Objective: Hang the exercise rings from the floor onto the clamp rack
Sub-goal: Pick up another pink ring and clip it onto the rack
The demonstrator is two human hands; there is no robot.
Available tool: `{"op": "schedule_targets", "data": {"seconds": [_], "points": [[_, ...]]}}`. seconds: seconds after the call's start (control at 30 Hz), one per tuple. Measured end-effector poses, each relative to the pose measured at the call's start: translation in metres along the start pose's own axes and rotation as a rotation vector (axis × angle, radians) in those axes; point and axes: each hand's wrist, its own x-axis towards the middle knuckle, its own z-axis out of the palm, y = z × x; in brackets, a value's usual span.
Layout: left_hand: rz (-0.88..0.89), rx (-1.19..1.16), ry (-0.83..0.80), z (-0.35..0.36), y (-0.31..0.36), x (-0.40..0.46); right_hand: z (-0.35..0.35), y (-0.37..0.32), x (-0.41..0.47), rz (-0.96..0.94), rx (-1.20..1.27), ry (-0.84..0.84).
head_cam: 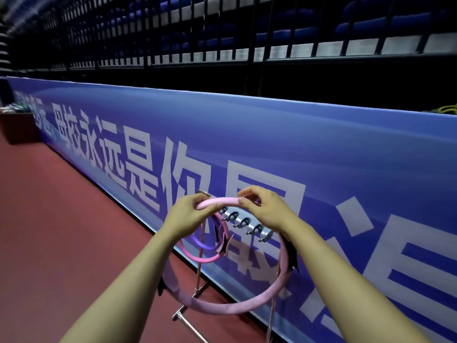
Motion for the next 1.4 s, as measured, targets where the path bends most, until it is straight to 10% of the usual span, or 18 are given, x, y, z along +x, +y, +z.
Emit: {"op": "schedule_targets", "data": {"seconds": [0.63, 1.4], "points": [[-0.121, 0.068, -0.419, 0.061, -0.178, 0.187, 0.118, 0.142, 0.197, 0.103, 0.096, -0.271], [0.45, 0.401, -0.987, 0.119, -0.331, 0.372, 0.245, 0.222, 0.301, 0.58, 0.02, -0.214]]}}
